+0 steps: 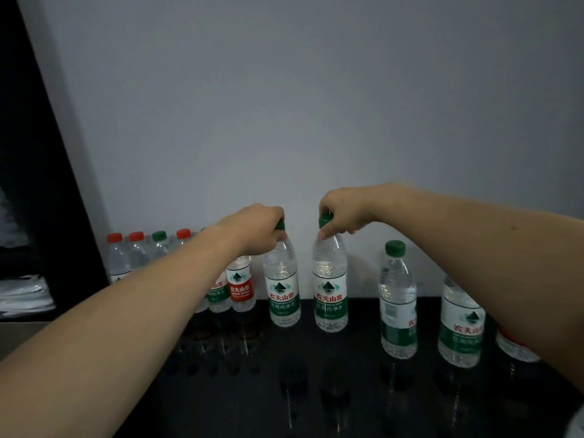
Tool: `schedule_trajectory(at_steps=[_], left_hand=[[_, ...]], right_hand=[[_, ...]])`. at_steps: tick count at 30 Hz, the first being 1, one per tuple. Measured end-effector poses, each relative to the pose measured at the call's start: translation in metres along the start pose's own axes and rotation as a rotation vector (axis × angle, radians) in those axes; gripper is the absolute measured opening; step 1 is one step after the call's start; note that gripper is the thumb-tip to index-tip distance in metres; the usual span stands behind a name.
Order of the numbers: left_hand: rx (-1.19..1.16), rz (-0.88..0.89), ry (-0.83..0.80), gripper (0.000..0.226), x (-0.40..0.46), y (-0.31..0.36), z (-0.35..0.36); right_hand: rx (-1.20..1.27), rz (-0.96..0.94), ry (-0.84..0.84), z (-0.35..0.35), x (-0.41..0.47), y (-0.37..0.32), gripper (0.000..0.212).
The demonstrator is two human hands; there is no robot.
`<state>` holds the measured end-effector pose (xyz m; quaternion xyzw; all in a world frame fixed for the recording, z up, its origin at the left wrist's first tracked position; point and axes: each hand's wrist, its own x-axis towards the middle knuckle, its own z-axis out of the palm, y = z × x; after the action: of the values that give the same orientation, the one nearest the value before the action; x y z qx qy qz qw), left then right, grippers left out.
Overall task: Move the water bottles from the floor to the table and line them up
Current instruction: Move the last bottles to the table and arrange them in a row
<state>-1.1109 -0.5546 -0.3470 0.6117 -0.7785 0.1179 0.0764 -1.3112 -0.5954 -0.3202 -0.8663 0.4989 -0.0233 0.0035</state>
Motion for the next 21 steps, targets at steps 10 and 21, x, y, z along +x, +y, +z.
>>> schedule_trajectory(at_steps=[10, 21], left_hand=[[0.069, -0.045, -0.025, 0.018, 0.091, -0.034, 0.061], [0.047, -0.182, -0.015, 0.02, 0.116, -0.087, 0.1]], right_hand=[[-0.049, 0.025, 0.112, 0.037, 0.094, 0.039, 0.046], [-0.016, -0.042, 0.176, 0.071, 0.148, 0.029, 0.045]])
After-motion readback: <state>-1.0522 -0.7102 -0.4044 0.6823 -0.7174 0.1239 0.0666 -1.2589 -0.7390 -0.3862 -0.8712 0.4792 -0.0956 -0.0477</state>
